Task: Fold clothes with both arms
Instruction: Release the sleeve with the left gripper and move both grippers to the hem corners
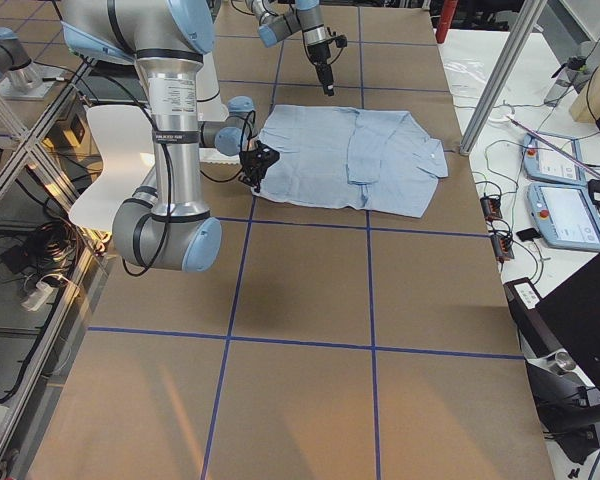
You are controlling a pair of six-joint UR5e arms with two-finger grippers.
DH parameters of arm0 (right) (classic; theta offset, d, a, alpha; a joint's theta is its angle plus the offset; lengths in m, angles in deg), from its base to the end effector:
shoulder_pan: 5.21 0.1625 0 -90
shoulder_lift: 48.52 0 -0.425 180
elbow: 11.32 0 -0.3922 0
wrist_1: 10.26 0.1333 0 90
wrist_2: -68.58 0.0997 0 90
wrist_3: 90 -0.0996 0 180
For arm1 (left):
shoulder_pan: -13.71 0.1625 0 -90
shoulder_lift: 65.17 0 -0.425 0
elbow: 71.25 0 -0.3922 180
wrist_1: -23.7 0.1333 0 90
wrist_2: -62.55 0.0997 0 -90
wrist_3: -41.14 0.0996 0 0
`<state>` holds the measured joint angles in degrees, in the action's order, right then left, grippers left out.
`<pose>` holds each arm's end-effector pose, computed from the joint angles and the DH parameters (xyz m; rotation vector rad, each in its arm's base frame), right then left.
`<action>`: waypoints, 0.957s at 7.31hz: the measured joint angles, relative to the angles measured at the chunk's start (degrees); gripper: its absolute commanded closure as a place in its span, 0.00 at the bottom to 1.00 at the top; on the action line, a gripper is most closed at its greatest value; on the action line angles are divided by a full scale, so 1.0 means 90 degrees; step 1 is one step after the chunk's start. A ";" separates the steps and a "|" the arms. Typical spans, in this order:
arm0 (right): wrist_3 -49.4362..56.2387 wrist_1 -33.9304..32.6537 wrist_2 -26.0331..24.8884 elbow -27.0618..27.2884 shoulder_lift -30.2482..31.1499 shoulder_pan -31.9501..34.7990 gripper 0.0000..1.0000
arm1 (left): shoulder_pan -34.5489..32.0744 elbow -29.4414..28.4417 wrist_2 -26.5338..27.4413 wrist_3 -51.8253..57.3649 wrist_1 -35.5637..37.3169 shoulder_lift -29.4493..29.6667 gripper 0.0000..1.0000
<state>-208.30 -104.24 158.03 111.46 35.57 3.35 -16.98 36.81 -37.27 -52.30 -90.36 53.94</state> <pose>-0.4631 -0.2055 0.3652 -0.0963 -0.6087 0.6262 0.4552 -0.4054 0.1834 0.1487 1.2498 -0.4093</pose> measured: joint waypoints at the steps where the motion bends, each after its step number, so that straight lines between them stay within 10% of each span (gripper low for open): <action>1: 0.0000 -0.0123 0.0005 0.0100 0.0002 0.0035 1.00 | -0.0007 0.0014 -0.0002 -0.0005 0.0047 -0.0051 0.32; 7: -0.0008 -0.0307 0.0685 0.0539 0.0101 0.0196 1.00 | 0.1505 0.1020 0.1146 -0.0861 0.1194 -0.1691 0.37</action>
<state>-208.37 -107.00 164.20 116.31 36.48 5.11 -3.44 45.99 -26.95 -60.05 -79.61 38.72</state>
